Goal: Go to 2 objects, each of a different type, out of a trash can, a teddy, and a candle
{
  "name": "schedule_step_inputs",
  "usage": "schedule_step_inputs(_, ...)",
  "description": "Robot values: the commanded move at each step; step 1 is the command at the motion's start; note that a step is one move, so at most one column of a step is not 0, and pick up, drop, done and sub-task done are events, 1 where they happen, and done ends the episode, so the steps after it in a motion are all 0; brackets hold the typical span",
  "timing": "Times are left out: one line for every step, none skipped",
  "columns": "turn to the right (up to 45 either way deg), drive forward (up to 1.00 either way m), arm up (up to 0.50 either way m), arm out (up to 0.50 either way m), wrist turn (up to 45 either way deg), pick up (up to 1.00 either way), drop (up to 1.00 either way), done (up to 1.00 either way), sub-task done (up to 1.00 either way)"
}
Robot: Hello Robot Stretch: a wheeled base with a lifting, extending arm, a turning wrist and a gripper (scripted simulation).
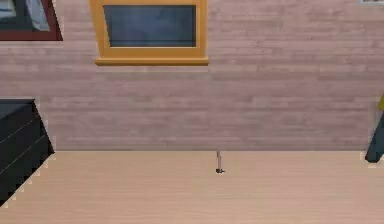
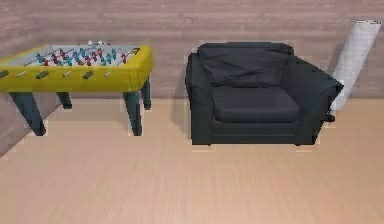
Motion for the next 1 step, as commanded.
schedule_step_inputs(33.0,0.00,0.00,0.00,0.0,0.00,0.00,0.00,0.00)
